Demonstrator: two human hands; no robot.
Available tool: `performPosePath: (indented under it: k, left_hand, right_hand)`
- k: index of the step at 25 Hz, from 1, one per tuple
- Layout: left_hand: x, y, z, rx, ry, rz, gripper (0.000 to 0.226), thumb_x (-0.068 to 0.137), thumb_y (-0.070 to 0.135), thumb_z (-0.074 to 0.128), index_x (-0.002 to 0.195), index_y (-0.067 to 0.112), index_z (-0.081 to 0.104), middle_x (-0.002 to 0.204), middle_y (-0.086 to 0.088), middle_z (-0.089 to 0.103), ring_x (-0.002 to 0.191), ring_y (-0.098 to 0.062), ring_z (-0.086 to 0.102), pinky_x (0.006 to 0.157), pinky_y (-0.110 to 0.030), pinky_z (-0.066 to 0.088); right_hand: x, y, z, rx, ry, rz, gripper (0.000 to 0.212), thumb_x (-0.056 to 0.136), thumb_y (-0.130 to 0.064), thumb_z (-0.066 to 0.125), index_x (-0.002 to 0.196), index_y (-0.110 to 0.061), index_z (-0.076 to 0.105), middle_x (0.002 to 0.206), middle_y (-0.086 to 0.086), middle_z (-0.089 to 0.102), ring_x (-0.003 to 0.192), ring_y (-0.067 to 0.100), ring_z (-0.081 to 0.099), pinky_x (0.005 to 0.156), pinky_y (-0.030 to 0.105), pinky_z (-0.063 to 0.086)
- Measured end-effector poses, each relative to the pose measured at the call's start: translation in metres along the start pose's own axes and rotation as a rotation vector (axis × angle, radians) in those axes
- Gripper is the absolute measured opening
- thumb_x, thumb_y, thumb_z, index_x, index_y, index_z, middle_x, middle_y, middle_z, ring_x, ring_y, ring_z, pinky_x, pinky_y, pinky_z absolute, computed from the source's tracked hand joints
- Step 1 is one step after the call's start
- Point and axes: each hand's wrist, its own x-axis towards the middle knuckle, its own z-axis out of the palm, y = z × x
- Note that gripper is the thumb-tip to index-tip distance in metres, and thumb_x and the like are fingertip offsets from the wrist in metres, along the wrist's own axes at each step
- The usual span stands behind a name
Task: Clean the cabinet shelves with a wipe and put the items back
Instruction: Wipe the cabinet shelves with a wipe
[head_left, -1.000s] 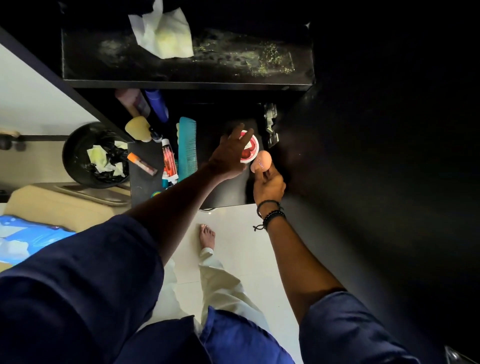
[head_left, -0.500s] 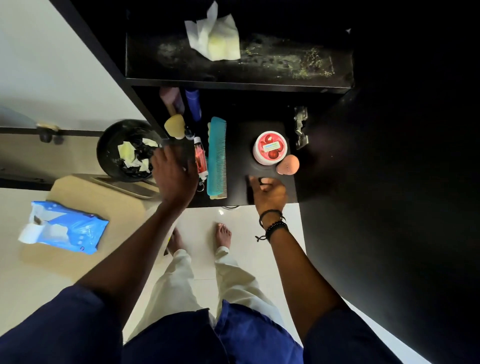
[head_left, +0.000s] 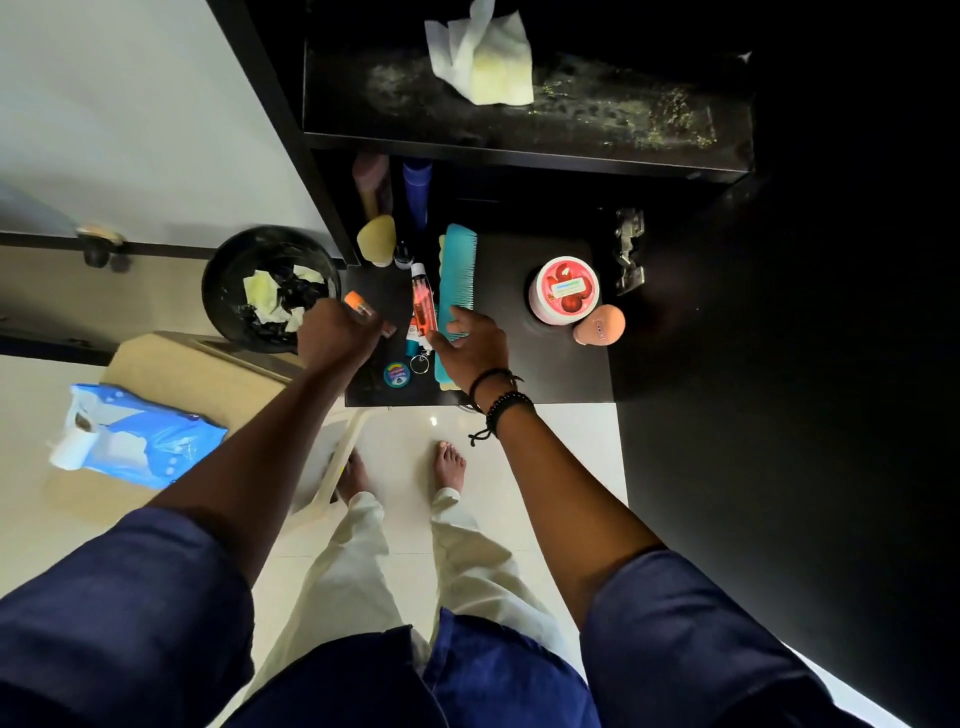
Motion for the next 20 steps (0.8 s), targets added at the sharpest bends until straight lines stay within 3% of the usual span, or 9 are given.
performPosePath:
  k: [3,5,7,10,13,15,17,20]
  left_hand:
    - [-0.003,0.009,-0.002,0.018,-0.026,0.013,0.052,0.051,0.045,0.080,0.083,0.007,0.064,0.080,-0.008,0.067,0.074,-0.026,0.064,0.062,-0.033,0.054]
    - [-0.007,0.015,-0.002,0.003,-0.057,0.035,0.041,0.055,0.035,0.081,0.080,0.007,0.066,0.076,-0.005,0.067,0.071,-0.022,0.065,0.059,-0.031,0.051]
    - [-0.010,0.019,-0.002,-0.026,-0.036,0.092,0.040,0.059,0.039,0.080,0.081,0.008,0.068,0.078,-0.006,0.070,0.072,-0.021,0.068,0.064,-0.033,0.055]
    - [-0.022,0.025,-0.001,-0.085,-0.055,0.297,0.027,0.070,0.033,0.080,0.085,0.011,0.071,0.086,-0.004,0.073,0.074,-0.015,0.067,0.071,-0.031,0.056]
    - [-0.044,0.038,0.006,-0.044,-0.169,0.507,0.015,0.075,0.024,0.075,0.084,0.012,0.072,0.093,0.000,0.075,0.074,-0.007,0.066,0.065,-0.020,0.051]
    - [-0.057,0.048,0.017,0.008,-0.235,0.648,0.016,0.078,0.025,0.073,0.087,0.013,0.071,0.095,0.001,0.074,0.083,-0.010,0.068,0.071,-0.021,0.052]
    - [-0.069,0.058,0.027,-0.005,-0.344,0.726,0.018,0.083,0.020,0.070,0.099,0.010,0.070,0.096,-0.003,0.074,0.090,-0.015,0.069,0.081,-0.022,0.052]
    - [-0.077,0.059,0.038,-0.022,-0.354,0.700,0.023,0.085,0.012,0.066,0.109,0.010,0.065,0.102,-0.007,0.072,0.093,-0.018,0.069,0.080,-0.018,0.048]
  right_hand:
    - [-0.001,0.002,0.007,0.039,-0.008,0.033,0.049,0.086,-0.028,0.067,0.130,-0.009,0.055,0.129,0.008,0.060,0.112,0.028,0.061,0.098,0.042,0.050]
    - [-0.003,0.004,0.009,0.050,-0.013,0.045,0.046,0.087,-0.027,0.066,0.128,-0.010,0.057,0.129,0.009,0.060,0.112,0.029,0.061,0.097,0.043,0.051]
    - [-0.005,0.005,0.008,0.074,-0.006,0.043,0.042,0.088,-0.026,0.064,0.127,-0.011,0.058,0.129,0.008,0.060,0.111,0.028,0.062,0.097,0.041,0.051]
    - [-0.002,0.005,0.000,0.147,0.031,0.069,0.033,0.091,-0.020,0.057,0.123,-0.012,0.062,0.130,0.006,0.061,0.108,0.025,0.064,0.096,0.036,0.052]
    - [-0.003,0.008,-0.009,0.412,0.048,0.143,0.025,0.091,-0.027,0.057,0.110,-0.015,0.070,0.114,0.006,0.069,0.096,0.024,0.068,0.090,0.042,0.055]
    - [-0.004,0.016,-0.018,0.648,0.047,0.243,0.024,0.090,-0.028,0.062,0.106,-0.012,0.070,0.101,0.007,0.072,0.087,0.022,0.070,0.084,0.044,0.057]
    - [-0.005,0.025,-0.030,0.796,0.101,0.356,0.022,0.088,-0.016,0.066,0.106,-0.003,0.067,0.088,0.011,0.070,0.075,0.020,0.066,0.069,0.038,0.059]
    - [-0.002,0.049,-0.044,0.834,0.306,0.509,0.011,0.083,-0.006,0.070,0.091,0.000,0.064,0.084,0.017,0.065,0.065,0.024,0.060,0.054,0.034,0.057]
